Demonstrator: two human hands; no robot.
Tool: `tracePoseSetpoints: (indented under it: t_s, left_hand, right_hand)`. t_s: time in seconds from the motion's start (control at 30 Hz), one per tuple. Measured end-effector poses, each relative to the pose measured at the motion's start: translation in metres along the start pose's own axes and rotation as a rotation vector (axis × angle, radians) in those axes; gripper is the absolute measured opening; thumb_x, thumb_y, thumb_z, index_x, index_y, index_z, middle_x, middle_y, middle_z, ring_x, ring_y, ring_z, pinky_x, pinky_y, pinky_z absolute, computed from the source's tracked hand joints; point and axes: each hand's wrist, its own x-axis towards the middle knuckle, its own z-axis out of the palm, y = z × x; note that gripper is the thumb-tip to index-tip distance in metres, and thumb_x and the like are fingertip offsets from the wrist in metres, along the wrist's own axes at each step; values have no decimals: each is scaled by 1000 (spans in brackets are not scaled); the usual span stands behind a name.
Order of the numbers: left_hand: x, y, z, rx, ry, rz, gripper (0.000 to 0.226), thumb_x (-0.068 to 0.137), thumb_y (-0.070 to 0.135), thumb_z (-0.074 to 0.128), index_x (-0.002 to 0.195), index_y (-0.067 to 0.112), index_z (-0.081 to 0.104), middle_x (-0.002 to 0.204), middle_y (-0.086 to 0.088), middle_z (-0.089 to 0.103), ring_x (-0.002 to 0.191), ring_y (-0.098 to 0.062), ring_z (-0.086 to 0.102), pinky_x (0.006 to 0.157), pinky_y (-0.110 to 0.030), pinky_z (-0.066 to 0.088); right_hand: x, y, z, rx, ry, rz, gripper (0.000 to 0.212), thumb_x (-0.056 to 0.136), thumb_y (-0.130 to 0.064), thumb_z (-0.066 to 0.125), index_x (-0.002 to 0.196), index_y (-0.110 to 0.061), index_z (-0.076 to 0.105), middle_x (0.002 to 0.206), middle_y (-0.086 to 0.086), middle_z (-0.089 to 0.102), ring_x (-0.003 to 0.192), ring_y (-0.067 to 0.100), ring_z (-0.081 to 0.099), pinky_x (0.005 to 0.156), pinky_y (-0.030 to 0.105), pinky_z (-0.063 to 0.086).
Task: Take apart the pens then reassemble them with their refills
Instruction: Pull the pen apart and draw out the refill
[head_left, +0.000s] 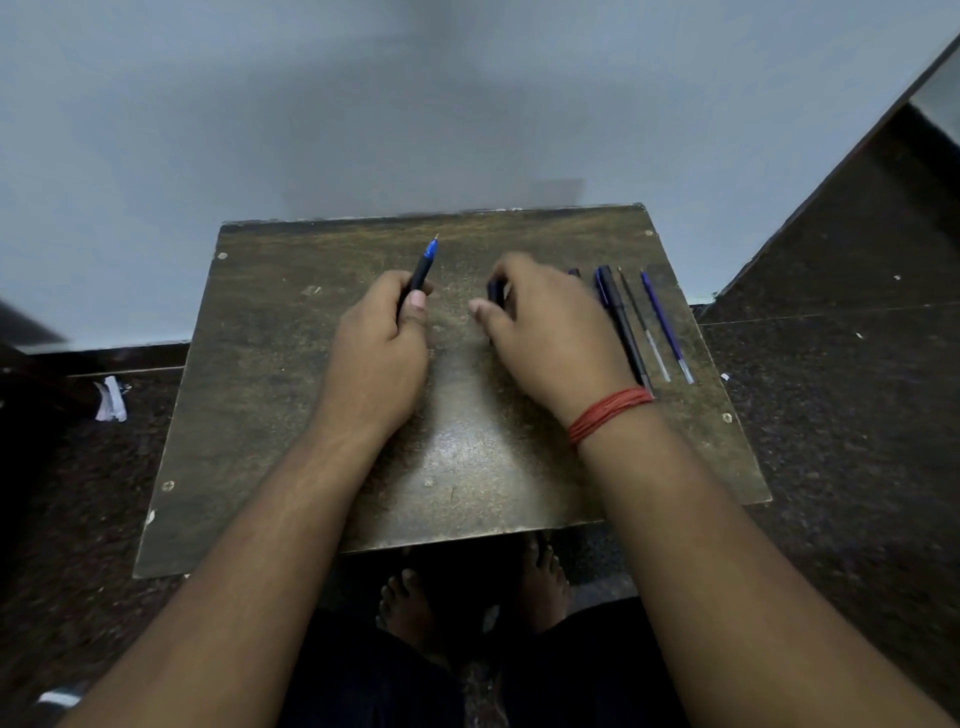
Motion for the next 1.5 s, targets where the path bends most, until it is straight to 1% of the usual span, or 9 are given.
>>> tracePoseSetpoints:
  t_s: [0.17, 0.4, 0.57, 0.67, 0.8, 0.93, 1.13, 1.27, 1.5]
  left_hand:
    - [1, -2, 0, -5, 19, -3, 18, 103, 20, 44, 110, 22, 60, 73, 5, 55, 64, -6, 48, 55, -15, 34]
    - [0, -1, 0, -6, 8, -6, 20, 103, 21, 43, 112, 20, 61, 74, 5, 54, 66, -10, 49, 60, -27, 38]
    - [0, -1, 1, 19, 4, 7, 20, 103, 20, 44, 112, 18, 62, 73, 6, 54, 66, -8, 48, 58, -25, 36]
    - [-1, 0, 1, 23, -22, 24, 19, 103, 20, 44, 111, 22, 62, 72, 9, 54, 64, -4, 48, 56, -23, 34]
    - [-3, 3, 1, 32, -85, 63, 17, 102, 21, 47, 108, 26, 63, 73, 9, 60, 63, -2, 53, 57, -20, 40]
    - [-5, 4, 4, 73, -163, 125, 12, 101, 22, 53, 100, 22, 64, 72, 7, 66, 62, 2, 56, 55, -8, 37]
    - [-4, 3, 2, 131, -199, 229, 17, 99, 25, 56, 83, 26, 60, 65, 8, 64, 59, -3, 57, 57, -18, 39]
    - [-3, 5, 0, 156, -189, 268, 16, 99, 24, 55, 90, 19, 66, 63, 9, 56, 59, -10, 53, 56, -30, 40]
    - [-4, 10, -7, -16, -268, 133, 21, 101, 23, 52, 89, 21, 68, 58, 6, 49, 47, -3, 41, 48, -18, 30]
  right_hand:
    - [-10, -11, 21, -175, 80, -77, 25, 95, -42, 61, 105, -19, 58, 97, 1, 68, 100, 23, 58, 74, 34, 44]
    - [-12, -11, 28, -190, 118, -29, 30, 92, -44, 64, 107, -19, 55, 89, 0, 67, 97, 24, 58, 74, 38, 51]
    - [-9, -10, 27, -200, 119, -37, 31, 94, -46, 60, 107, -18, 55, 92, 2, 68, 97, 25, 59, 75, 37, 51]
    - [-2, -5, 11, -63, 152, 23, 25, 98, -42, 54, 104, -18, 57, 89, -1, 66, 87, 21, 59, 67, 31, 42]
    - [9, 12, -12, 493, 208, 178, 19, 98, -37, 57, 95, -19, 62, 77, -3, 64, 66, 8, 57, 60, 26, 42]
    - [7, 14, -12, 809, -14, 212, 26, 97, -38, 61, 94, -12, 65, 73, 1, 68, 55, 7, 57, 51, 25, 45]
    - [6, 12, -6, 771, -131, 97, 17, 96, -22, 65, 81, -18, 61, 61, -1, 66, 50, 10, 57, 43, 23, 42]
    - [7, 13, -7, 722, -114, 19, 16, 97, -16, 63, 82, -20, 60, 64, -1, 66, 54, 10, 60, 47, 18, 42]
    - [5, 13, -8, 642, -71, -137, 9, 97, -12, 60, 88, -14, 61, 68, -9, 62, 62, 3, 58, 62, 31, 52]
